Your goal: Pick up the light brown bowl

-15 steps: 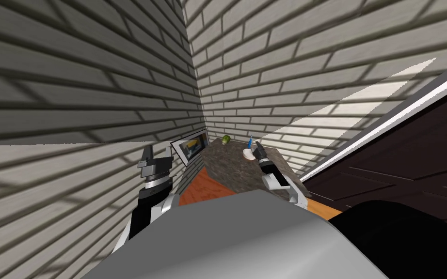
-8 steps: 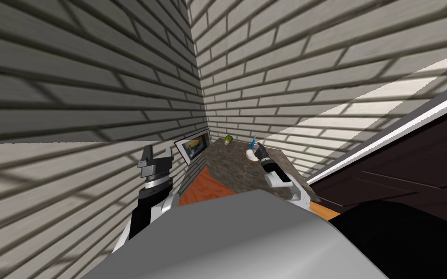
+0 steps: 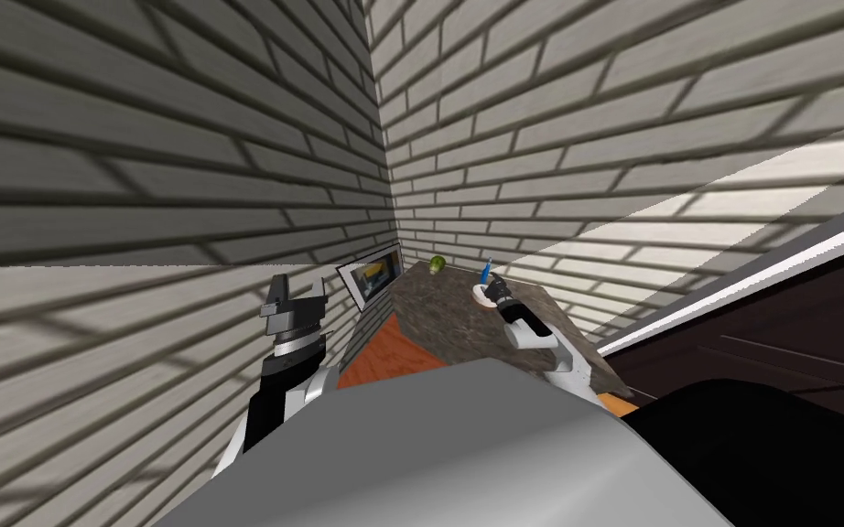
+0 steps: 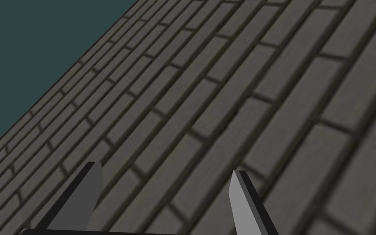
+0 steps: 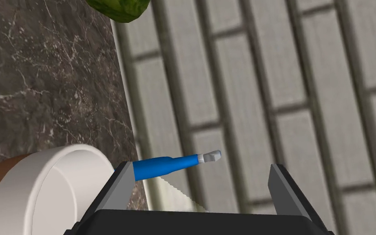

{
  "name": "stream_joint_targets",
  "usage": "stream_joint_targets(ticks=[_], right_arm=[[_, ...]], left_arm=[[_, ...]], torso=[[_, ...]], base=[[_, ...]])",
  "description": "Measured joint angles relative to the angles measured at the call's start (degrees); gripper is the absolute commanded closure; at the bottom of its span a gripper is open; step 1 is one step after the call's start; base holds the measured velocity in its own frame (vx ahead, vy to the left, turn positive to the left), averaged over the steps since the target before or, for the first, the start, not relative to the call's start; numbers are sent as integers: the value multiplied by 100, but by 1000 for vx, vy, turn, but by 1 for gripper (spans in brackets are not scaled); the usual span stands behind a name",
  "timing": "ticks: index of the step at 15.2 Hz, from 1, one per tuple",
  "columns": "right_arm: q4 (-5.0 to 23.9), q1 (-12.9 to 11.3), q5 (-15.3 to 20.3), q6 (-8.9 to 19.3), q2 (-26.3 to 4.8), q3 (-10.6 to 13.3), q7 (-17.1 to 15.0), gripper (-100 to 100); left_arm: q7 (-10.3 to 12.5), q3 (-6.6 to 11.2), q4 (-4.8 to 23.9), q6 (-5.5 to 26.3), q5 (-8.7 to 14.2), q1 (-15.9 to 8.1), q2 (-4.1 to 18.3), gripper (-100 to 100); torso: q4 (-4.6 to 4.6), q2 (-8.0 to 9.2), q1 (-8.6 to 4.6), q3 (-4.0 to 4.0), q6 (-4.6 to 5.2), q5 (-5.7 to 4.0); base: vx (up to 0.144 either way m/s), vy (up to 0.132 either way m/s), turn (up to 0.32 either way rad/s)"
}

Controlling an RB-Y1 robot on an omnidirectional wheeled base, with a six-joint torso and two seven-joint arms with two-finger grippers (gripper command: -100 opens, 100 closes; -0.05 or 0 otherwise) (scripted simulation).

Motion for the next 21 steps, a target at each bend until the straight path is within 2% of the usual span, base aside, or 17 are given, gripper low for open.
stream_joint_targets(ticks=[17,19,21], right_arm=[[630,-303,-659,2037,-576,-746,-1714,-100],[821,-370,-804,2255,-711,-866,-1937,-100],[822,-379,-824,2489,-724,-909,-2108,-100]], left_arm=[[0,0,0,0,0,0,0,0],[0,0,0,0,0,0,0,0],[0,1,0,0,0,0,0,0]], torso=[[-1,-3,-3,-2,1,0],[-1,-4,0,-2,0,0],[0,2,-8,1,3,-1]], base=[[38,48,68],[36,46,66],[31,26,35]])
